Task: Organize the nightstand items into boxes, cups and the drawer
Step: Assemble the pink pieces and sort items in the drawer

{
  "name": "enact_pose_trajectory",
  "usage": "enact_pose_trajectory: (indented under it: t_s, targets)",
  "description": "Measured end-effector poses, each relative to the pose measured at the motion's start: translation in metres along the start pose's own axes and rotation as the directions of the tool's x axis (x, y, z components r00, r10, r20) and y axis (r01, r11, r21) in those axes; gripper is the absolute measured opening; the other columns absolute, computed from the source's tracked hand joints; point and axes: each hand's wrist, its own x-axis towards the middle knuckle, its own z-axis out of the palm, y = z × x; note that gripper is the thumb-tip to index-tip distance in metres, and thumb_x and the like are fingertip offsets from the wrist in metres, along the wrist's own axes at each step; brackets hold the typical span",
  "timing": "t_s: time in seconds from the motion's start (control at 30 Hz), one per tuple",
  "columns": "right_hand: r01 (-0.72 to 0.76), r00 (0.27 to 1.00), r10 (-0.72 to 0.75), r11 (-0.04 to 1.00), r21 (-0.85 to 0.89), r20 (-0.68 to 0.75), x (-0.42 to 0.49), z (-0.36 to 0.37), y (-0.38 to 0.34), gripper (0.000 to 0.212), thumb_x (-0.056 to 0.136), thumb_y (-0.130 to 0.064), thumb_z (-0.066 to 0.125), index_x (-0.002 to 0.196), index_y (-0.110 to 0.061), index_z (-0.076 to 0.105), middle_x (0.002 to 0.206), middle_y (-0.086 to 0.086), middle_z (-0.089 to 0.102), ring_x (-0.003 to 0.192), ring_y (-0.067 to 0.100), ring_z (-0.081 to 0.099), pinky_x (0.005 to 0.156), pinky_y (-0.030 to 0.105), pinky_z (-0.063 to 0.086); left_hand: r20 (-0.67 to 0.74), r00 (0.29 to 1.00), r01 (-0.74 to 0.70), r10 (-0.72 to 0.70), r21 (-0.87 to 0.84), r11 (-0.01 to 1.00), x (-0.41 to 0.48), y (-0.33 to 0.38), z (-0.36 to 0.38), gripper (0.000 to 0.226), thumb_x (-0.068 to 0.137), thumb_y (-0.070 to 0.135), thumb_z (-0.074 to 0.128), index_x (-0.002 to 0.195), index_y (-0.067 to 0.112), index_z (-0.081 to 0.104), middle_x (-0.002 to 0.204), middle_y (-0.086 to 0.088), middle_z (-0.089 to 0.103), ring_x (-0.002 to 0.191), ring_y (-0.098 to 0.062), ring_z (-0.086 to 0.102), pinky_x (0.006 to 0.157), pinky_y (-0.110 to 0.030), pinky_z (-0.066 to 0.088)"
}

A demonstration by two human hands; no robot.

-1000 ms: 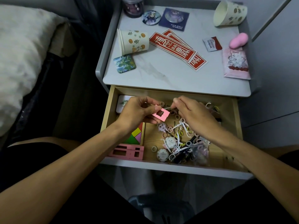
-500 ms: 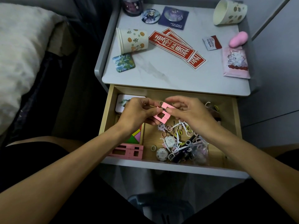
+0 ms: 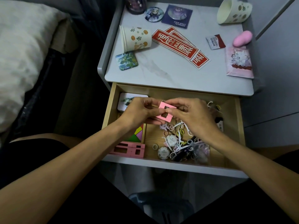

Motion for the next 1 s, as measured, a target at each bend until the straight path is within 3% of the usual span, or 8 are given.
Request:
enact_pose_trajectory:
  t_s: [0.27, 0.53, 0.77, 0.9, 1.0]
  targets:
    - [0.068, 0.997, -0.071, 0.991, -0.119, -0.020, -0.0008, 0.0018, -0.0027, 0.024, 0.084, -0.025, 0.076, 0.108, -0.022, 0.075, 0.091, -0.011, 0.075, 0.080, -0.005, 0.068, 0.075, 0.012, 0.054, -0.015, 0.999, 0.038, -0.039, -0.058, 0.998, -0.0015, 0.0007, -0.0007, 0.015, 0.088, -0.002, 0.065, 0.101, 0.002, 0.070, 0.087, -0.019, 0.075, 0.066, -0.024, 0.073, 0.063, -0.026, 0.061]
    - [0.100, 0.994, -0.106, 0.981, -0.168, -0.029, -0.0016, 0.0015, -0.0051, 0.023, 0.087, -0.026, 0.074, 0.109, -0.022, 0.075, 0.087, -0.009, 0.075, 0.075, -0.002, 0.068, 0.070, 0.021, 0.055, -0.032, 0.998, 0.043, -0.046, -0.064, 0.997, -0.0013, 0.0002, -0.0002, 0.013, 0.088, -0.001, 0.065, 0.100, 0.001, 0.069, 0.086, -0.019, 0.075, 0.065, -0.023, 0.073, 0.063, -0.026, 0.061]
    - [0.121, 0.992, -0.128, 0.965, -0.232, -0.016, -0.0011, 0.0016, -0.0060, 0.023, 0.089, -0.029, 0.071, 0.110, -0.022, 0.074, 0.084, -0.008, 0.075, 0.072, 0.006, 0.069, 0.069, 0.037, 0.057, -0.027, 0.999, 0.044, -0.045, -0.044, 0.998, -0.0017, -0.0006, -0.0010, 0.017, 0.090, 0.003, 0.065, 0.106, -0.003, 0.069, 0.090, -0.018, 0.075, 0.069, -0.025, 0.074, 0.067, -0.027, 0.062]
    - [0.148, 0.989, -0.150, 0.960, -0.239, 0.012, -0.0014, 0.0027, -0.0083, 0.026, 0.088, -0.028, 0.072, 0.114, -0.022, 0.072, 0.091, -0.013, 0.072, 0.077, 0.001, 0.067, 0.074, 0.030, 0.057, -0.057, 0.998, 0.029, -0.031, -0.048, 0.998, -0.0031, -0.0004, -0.0018, 0.012, 0.090, 0.004, 0.065, 0.101, 0.000, 0.070, 0.088, -0.017, 0.075, 0.071, -0.028, 0.074, 0.070, -0.029, 0.061]
    - [0.179, 0.984, -0.172, 0.942, -0.284, 0.049, 0.0003, 0.0036, -0.0081, 0.042, 0.083, -0.029, 0.076, 0.123, -0.021, 0.067, 0.107, -0.009, 0.061, 0.088, 0.005, 0.059, 0.082, 0.020, 0.051, -0.081, 0.997, 0.013, -0.017, -0.051, 0.999, -0.0037, 0.0016, -0.0035, 0.016, 0.089, 0.002, 0.066, 0.104, -0.004, 0.070, 0.089, -0.017, 0.075, 0.071, -0.027, 0.073, 0.068, -0.028, 0.061]
